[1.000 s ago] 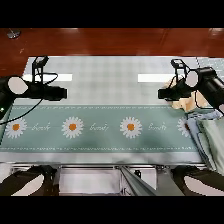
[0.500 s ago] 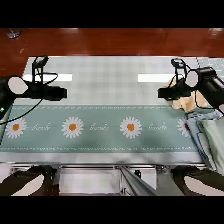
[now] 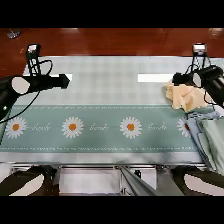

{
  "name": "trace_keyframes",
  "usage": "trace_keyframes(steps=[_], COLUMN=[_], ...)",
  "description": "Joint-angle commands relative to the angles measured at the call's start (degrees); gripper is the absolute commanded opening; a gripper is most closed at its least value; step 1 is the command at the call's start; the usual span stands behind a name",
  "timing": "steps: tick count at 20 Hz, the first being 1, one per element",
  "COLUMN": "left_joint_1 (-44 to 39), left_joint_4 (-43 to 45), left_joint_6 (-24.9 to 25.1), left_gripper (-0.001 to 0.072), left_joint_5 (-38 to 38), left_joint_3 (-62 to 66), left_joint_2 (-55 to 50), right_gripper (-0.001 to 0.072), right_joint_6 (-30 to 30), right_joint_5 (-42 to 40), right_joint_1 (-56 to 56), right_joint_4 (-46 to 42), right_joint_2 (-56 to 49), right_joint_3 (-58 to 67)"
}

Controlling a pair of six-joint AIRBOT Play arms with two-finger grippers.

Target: Fold the shirts.

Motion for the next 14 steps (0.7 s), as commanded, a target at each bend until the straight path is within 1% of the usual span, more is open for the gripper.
trace_keyframes(steps=[1, 2, 3, 4, 5, 6, 7, 8, 9, 11, 12, 14], left_joint_1=[0.07, 0.04, -0.04, -0.13, -0.17, -0.17, -0.15, 0.02, 0.46, 1.75, 2.71, 4.31], left_joint_4=[0.07, 0.04, 0.02, 0.00, 0.00, 0.00, 0.04, 0.09, 1.11, 3.15, 3.26, 3.21], left_joint_6=[0.02, 0.02, 0.00, -0.02, -0.04, -0.02, 0.22, 2.14, 3.91, 4.07, 4.09, 4.09], left_gripper=[0.0701, 0.0701, 0.0701, 0.0701, 0.0701, 0.0701, 0.0701, 0.0701, 0.0701, 0.0700, 0.0699, 0.0700], left_joint_5=[4.96, 4.87, 4.79, 4.44, 3.72, 2.21, 0.20, -2.93, -7.69, -20.13, -25.53, -32.94], left_joint_3=[0.00, 0.00, 0.00, 0.00, 0.00, 0.00, 0.02, 0.22, 1.18, 4.70, 6.01, 5.99], left_joint_2=[-1.40, -2.08, -2.75, -3.54, -4.17, -4.63, -4.76, -4.57, -4.22, -3.06, -1.92, 2.75], right_gripper=[0.0628, 0.0628, 0.0628, 0.0627, 0.0600, 0.0459, 0.0128, 0.0023, 0.0023, 0.0023, 0.0023, 0.0023], right_joint_6=[7.06, 5.53, 2.75, -1.18, -5.86, -10.16, -15.02, -18.62, -21.75, -27.43, -29.03, -29.66], right_joint_5=[-1.62, -1.22, -0.17, 1.64, 3.74, 5.57, 7.17, 8.92, 11.21, 13.70, 13.84, 13.70], right_joint_1=[-9.60, -11.91, -13.44, -14.53, -14.97, -14.99, -14.99, -14.99, -14.99, -14.32, -13.46, -10.82], right_joint_4=[-0.76, 3.04, 7.06, 11.47, 15.39, 18.05, 20.70, 23.80, 27.23, 33.29, 35.65, 36.87], right_joint_2=[-3.82, -5.55, -7.32, -9.29, -10.84, -11.65, -11.80, -11.61, -11.02, -8.20, -5.88, -0.85], right_joint_3=[0.72, 0.72, 0.72, 0.74, 0.74, 1.01, 1.97, 4.31, 8.07, 16.63, 21.44, 29.55])
